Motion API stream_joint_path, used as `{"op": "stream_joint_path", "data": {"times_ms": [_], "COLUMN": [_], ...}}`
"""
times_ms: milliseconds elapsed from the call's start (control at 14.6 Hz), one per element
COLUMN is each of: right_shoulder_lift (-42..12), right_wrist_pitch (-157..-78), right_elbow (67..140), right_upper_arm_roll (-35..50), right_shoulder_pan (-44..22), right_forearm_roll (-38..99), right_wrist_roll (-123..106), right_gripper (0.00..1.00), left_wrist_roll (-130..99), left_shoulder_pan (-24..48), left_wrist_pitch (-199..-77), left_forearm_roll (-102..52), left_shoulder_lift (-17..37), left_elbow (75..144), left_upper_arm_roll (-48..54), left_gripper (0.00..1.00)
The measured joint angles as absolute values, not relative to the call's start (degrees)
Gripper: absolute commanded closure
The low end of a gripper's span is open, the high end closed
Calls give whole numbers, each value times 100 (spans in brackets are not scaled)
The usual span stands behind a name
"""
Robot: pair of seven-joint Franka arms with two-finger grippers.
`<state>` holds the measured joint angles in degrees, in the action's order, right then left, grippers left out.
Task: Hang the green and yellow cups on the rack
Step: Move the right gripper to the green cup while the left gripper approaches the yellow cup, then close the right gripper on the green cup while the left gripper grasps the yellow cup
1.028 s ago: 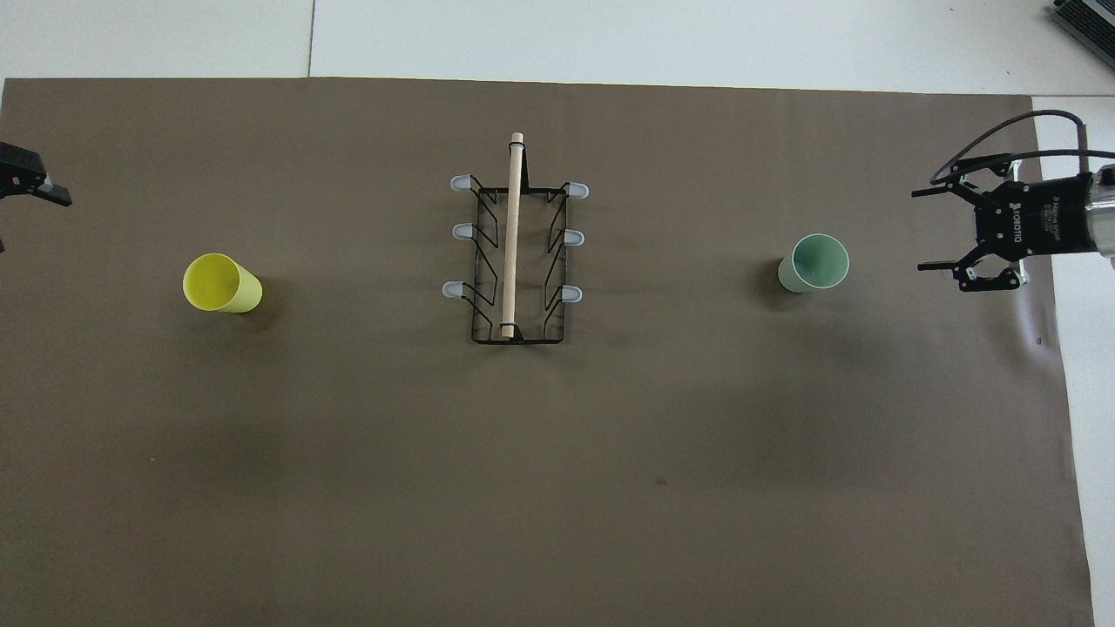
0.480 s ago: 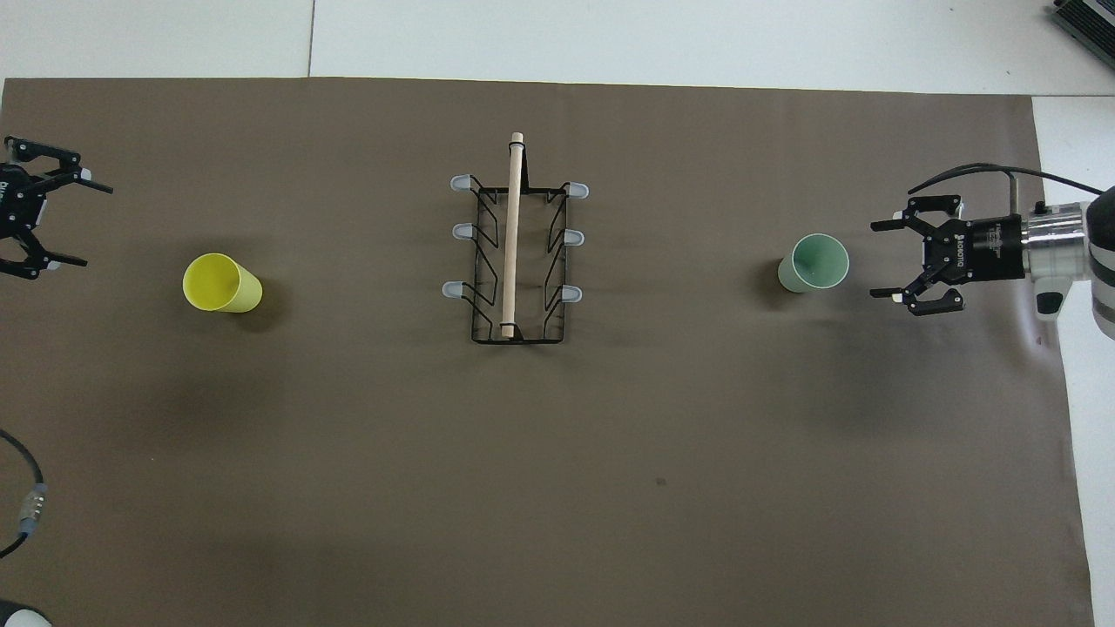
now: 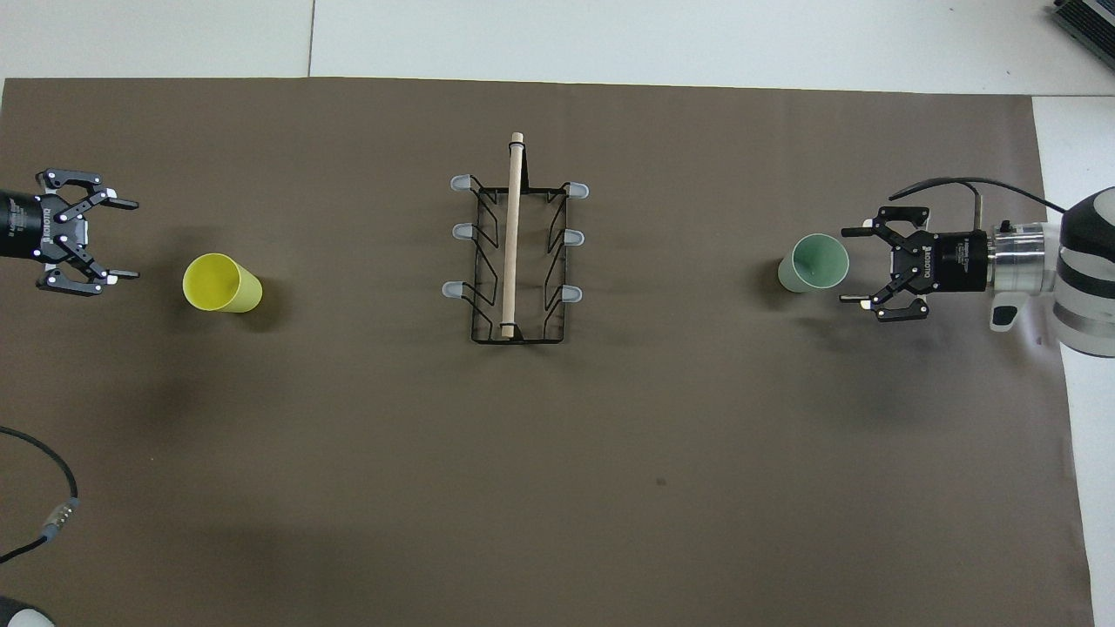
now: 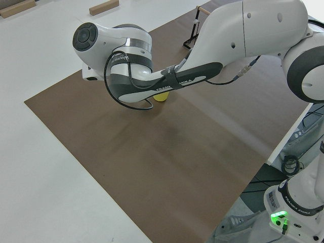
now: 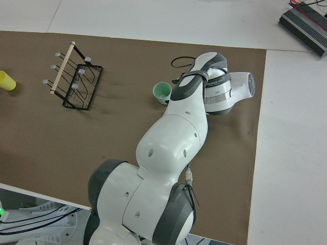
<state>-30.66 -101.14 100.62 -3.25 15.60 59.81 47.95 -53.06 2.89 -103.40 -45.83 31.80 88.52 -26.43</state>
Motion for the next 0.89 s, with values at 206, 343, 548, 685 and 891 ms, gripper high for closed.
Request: {"op": "stream_joint_path", "data": {"times_ms": [206, 343, 548, 685, 891], "right_shoulder_lift": [-3093, -3093, -3119, -3136, -3139], "right_wrist_pitch": [-10155, -10244, -10374, -10511, -10656], "right_elbow": [10244, 10340, 10386, 10388, 10393], "right_upper_arm_roll": [-321, -311, -289, -283, -280], "right_shoulder_pan": [1536, 1534, 1498, 1382, 1210], "right_forearm_roll": [6293, 6364, 6562, 6698, 6852], "right_wrist_roll": [4581, 4432, 4335, 4312, 4277], "right_gripper": [1, 1, 1, 1, 1], "left_wrist_roll": [-5425, -5435, -5427, -5385, -4853], "left_shoulder_pan": [328, 329, 338, 348, 365], "left_wrist_pitch": [-10654, -10943, -11523, -11573, -11626], "left_forearm_roll": [-5150, -5677, -6396, -6765, -7634], "left_shoulder_lift": [2874, 2645, 2318, 2152, 1888], "left_elbow": [9698, 10299, 11237, 11616, 12254], "left_upper_arm_roll": [-2658, -2669, -2669, -2666, -2661], "left_gripper": [0, 0, 0, 0, 0]}}
